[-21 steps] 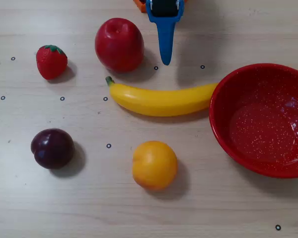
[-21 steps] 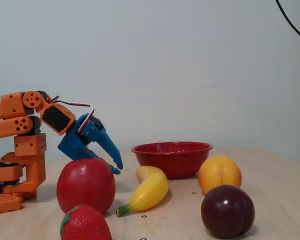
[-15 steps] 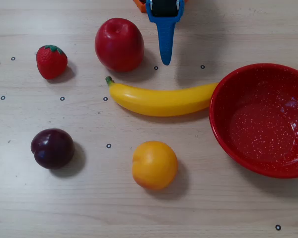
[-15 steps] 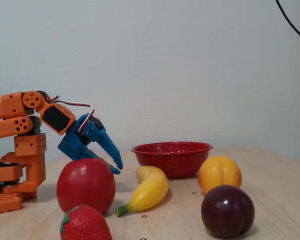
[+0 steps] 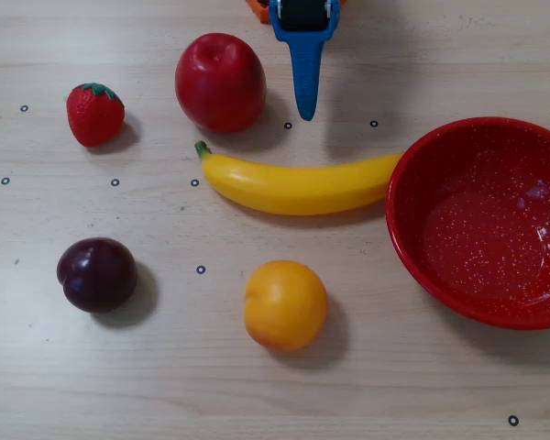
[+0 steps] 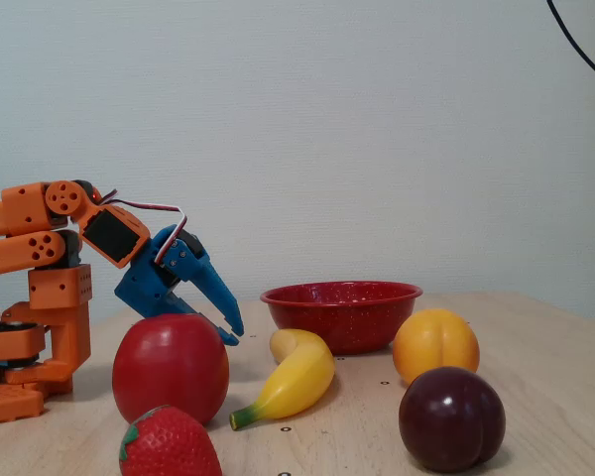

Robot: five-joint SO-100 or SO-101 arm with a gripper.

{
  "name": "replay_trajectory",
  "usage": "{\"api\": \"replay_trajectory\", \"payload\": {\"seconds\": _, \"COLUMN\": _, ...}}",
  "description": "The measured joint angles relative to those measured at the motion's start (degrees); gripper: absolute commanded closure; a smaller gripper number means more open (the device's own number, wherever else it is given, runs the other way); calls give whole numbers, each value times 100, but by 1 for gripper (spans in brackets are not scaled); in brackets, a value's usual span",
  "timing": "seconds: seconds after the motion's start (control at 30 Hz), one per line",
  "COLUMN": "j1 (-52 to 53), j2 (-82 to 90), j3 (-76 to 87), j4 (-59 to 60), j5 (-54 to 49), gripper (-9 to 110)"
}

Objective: Put the banana in the red bowl.

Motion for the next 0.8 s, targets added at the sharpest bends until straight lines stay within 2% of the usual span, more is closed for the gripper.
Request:
{"api": "replay_trajectory", "payload": {"seconds": 0.47, "j1": 70, "j2": -844, "j3": -448, "j4": 44, "j5": 756, "gripper": 101}}
{"api": "replay_trajectory", "payload": {"seconds": 0.8, "j1": 70, "j2": -2153, "j3": -2021, "j4": 905, "j5": 1204, "gripper": 101}}
